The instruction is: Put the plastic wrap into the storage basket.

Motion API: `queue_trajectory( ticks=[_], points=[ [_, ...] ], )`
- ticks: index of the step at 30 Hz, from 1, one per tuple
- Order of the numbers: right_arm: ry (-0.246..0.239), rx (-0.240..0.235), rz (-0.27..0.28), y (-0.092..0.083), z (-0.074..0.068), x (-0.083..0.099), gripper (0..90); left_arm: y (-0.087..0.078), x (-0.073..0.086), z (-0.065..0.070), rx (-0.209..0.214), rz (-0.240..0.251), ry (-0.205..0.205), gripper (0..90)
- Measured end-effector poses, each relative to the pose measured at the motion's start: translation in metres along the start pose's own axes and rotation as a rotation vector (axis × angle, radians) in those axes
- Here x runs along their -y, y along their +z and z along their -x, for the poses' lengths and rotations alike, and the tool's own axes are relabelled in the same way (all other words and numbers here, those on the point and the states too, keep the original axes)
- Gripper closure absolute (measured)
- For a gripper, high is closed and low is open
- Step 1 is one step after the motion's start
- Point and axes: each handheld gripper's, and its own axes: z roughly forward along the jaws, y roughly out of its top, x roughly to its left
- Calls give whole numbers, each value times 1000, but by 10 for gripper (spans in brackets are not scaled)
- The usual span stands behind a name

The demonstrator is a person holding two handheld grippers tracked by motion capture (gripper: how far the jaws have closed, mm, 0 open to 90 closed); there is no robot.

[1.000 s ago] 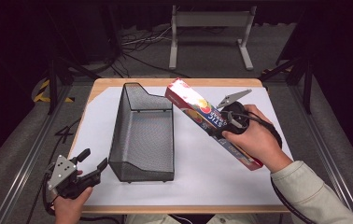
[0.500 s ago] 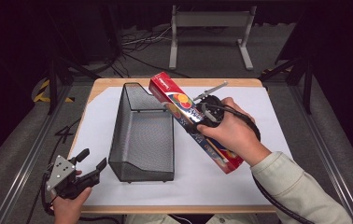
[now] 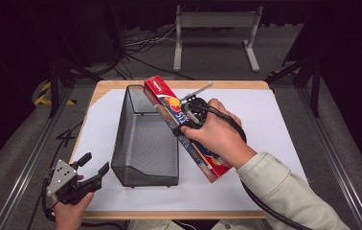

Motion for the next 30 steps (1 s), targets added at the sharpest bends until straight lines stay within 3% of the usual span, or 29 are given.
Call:
queue_trajectory(
  ticks=[8,21,30],
  points=[
    [54,-5,-16,11,-6,-9,396,0,0,-1,0,0,2,305],
    [86,-7,-42,32,-17,-15,396,-2,1,0,-6,1,2,306],
    [97,-18,-85,54,-28,-18,395,-14,5,-1,-30,-2,-9,307]
  ],
)
